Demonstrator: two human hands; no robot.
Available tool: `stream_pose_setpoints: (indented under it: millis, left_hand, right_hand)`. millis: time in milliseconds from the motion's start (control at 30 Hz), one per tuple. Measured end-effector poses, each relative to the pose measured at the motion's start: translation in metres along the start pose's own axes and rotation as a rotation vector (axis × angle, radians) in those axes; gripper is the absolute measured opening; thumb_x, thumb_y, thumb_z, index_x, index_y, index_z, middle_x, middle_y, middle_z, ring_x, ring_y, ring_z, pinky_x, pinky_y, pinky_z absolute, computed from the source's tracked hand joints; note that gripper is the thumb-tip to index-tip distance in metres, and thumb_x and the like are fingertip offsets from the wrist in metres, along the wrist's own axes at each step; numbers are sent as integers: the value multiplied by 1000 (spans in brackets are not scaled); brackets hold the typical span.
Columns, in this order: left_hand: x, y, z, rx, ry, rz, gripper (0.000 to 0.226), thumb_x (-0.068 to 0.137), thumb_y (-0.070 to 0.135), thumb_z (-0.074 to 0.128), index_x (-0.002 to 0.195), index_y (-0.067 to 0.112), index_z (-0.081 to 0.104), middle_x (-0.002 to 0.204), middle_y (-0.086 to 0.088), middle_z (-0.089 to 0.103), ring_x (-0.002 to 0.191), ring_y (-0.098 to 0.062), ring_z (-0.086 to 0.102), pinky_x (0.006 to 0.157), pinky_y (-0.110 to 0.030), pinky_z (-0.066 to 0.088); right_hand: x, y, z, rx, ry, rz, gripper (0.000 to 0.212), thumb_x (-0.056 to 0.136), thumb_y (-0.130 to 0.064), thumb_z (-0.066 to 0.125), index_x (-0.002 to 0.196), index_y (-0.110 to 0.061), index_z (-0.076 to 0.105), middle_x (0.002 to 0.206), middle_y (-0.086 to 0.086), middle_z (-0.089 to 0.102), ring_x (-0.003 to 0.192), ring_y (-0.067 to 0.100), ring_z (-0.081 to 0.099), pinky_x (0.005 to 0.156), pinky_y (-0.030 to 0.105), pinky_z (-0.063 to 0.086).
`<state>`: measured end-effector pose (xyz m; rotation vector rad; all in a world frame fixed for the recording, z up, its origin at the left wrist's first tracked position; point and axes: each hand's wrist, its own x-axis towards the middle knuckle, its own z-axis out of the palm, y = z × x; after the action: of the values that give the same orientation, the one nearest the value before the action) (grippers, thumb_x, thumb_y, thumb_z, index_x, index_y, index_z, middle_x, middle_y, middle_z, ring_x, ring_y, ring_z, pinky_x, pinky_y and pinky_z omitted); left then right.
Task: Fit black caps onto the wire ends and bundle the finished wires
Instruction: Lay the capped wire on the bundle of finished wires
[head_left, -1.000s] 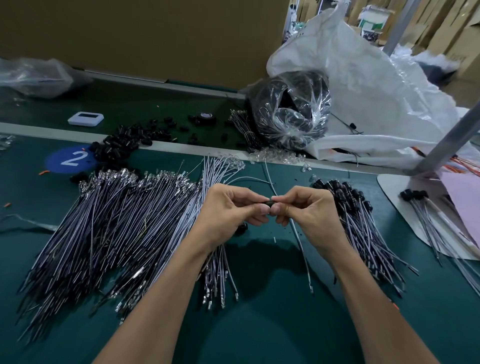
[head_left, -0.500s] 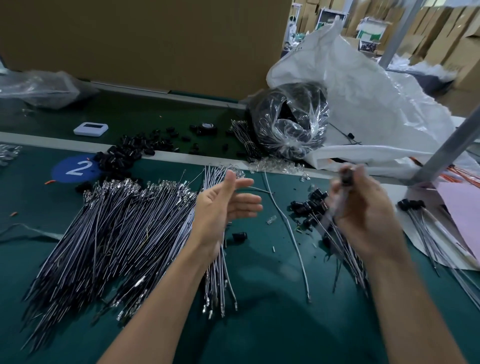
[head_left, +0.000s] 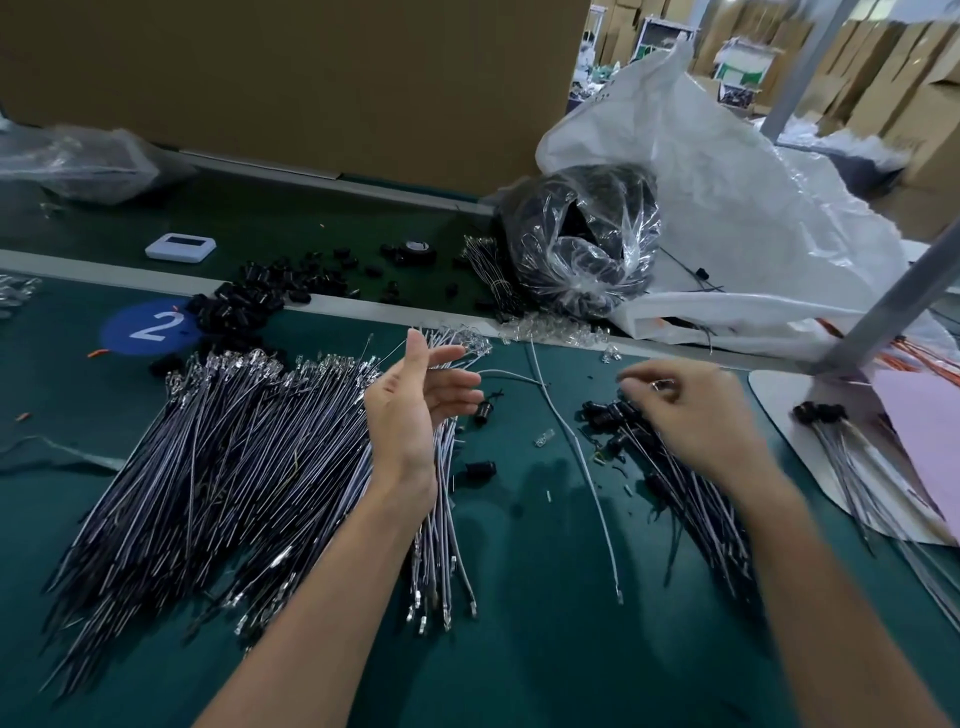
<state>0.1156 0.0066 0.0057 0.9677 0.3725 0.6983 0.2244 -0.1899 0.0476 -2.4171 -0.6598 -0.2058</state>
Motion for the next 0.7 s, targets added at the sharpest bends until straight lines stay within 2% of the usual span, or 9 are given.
stream_pose_setpoints:
  millis: [100,133,233,300,400,533,600,700]
  left_hand:
    - [1,-1,0,46,17,21,37,101,33,47,85,10,72,66,-7,71,56,-17,67,55,-23,55]
    - [1,-2,-1,67,31,34,35,101,31,49,86,10,72,66,-7,71,56,-17,66,55,-23,55]
    - [2,-4,-1,172,112,93,21,99,20,54,92,10,71,71,-5,71,62,-18,67,58,-26,54]
    - [5,-5,-3,428,173,196,10,95,14,61,99,15,70,78,2,71,70,-13,67,65,-28,56]
    - [6,-5,-7,987,161,371,28,89,10,67,114,23,66,92,13,66,86,-14,62,78,-33,54]
    - [-2,2,0,1279,40,348,36,90,7,62,122,23,63,105,6,67,99,-20,57,79,-34,49]
    - [-3,13,1,1427,6,296,28,89,9,64,110,26,67,105,6,68,99,-19,60,75,-33,50]
    - [-1,37,-6,1634,-14,127,17,85,15,70,77,28,64,89,6,70,82,-17,63,63,-28,46]
  right_hand:
    - [-5,-28,43,41,-36,-128,13,90,-11,66,99,-13,76,89,-2,71,66,-3,56,65,0,40]
    - [-8,-34,57,43,-32,-158,14,91,-9,64,99,-12,75,91,0,71,67,2,56,69,5,41]
    - [-18,-43,87,-8,12,-231,18,93,-9,58,103,-11,73,100,3,71,91,17,60,82,28,47]
    - [-23,-43,94,-29,48,-276,17,93,-8,59,102,-11,73,98,2,71,95,20,59,80,30,46]
    - [-27,-40,94,0,117,-291,15,90,-5,62,98,-10,73,92,2,71,89,21,60,76,31,48]
    - [-29,-40,93,-11,141,-279,17,89,-1,61,99,-8,73,91,4,72,87,23,61,74,30,49]
    - [-29,-40,94,-19,131,-289,18,89,0,61,100,-8,73,91,5,72,87,24,61,74,31,49]
    - [-29,-40,91,-9,152,-277,17,90,-1,61,100,-8,73,90,3,73,85,20,60,70,22,44]
